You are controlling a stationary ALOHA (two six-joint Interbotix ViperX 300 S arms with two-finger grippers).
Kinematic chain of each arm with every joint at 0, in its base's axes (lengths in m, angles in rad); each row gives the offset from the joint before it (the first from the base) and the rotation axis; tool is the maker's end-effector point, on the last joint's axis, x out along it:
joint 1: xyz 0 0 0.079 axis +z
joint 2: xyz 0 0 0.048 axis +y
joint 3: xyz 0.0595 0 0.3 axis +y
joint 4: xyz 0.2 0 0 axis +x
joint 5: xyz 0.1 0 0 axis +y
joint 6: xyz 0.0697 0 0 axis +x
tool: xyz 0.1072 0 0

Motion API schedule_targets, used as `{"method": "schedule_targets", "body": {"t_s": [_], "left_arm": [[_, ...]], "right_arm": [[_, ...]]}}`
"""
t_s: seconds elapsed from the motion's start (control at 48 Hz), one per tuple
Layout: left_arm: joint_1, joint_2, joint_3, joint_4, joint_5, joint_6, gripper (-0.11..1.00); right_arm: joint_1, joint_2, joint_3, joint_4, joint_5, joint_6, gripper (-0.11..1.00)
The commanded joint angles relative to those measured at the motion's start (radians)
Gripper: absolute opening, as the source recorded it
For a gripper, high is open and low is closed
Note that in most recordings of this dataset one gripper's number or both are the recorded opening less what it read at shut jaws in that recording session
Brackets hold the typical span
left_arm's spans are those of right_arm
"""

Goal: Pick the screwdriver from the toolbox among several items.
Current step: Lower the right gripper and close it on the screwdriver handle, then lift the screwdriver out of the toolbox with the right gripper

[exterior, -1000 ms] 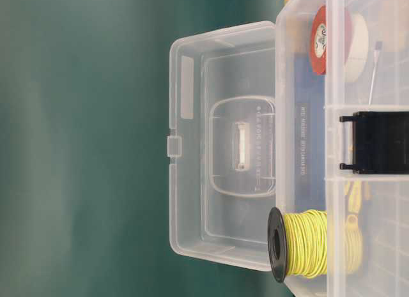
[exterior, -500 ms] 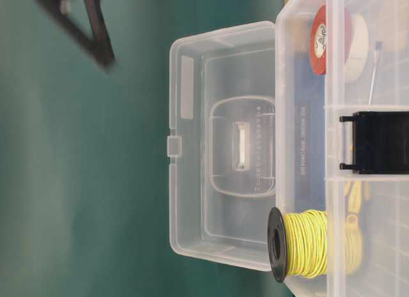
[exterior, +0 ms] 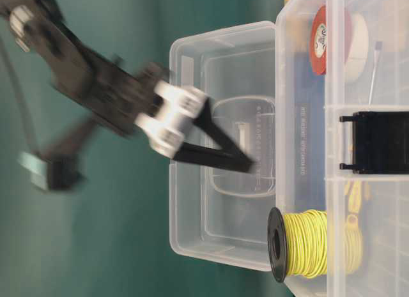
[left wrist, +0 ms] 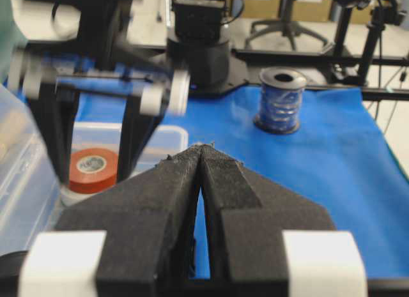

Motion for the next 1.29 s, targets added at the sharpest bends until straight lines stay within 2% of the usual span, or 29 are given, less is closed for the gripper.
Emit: {"method": "schedule_targets", "body": {"t_s": [0.0, 0.271, 0.5, 0.563, 0.625, 0.709, 0.917, 1.271], "left_arm": [[0.000, 0.008, -0.008, -0.002, -0.006, 0.000, 0.00], [-0.002, 0.008, 0.000, -0.002, -0.006, -0.002, 0.00], [-0.002, 0.008, 0.003, -0.002, -0.002, 0.000, 0.00], [-0.002, 0.008, 0.005, -0.002, 0.005, 0.000, 0.00], [-0.002, 0.008, 0.005, -0.002, 0.009, 0.000, 0.00], [-0.002, 0.008, 0.005, -0.002, 0.012, 0.000, 0.00], [0.000, 0.005, 0.005, -0.002, 0.014, 0.000, 0.00], [-0.002, 0.002, 0.003, -0.002, 0.012, 0.000, 0.00]], "right_arm": [[-0.006, 0.057, -0.054, -0.002, 0.005, 0.002, 0.84], [-0.008, 0.225, -0.115, 0.015, -0.005, 0.003, 0.82], [-0.006, 0.276, -0.120, 0.029, -0.026, 0.017, 0.82], [-0.006, 0.276, -0.123, 0.029, -0.023, 0.017, 0.78], [-0.006, 0.275, -0.127, 0.029, -0.018, 0.015, 0.66], [-0.006, 0.258, -0.129, 0.029, -0.005, 0.014, 0.45], [-0.008, 0.184, -0.129, 0.028, 0.044, 0.014, 0.46], [0.002, -0.052, -0.126, 0.018, 0.215, 0.037, 0.46]]}}
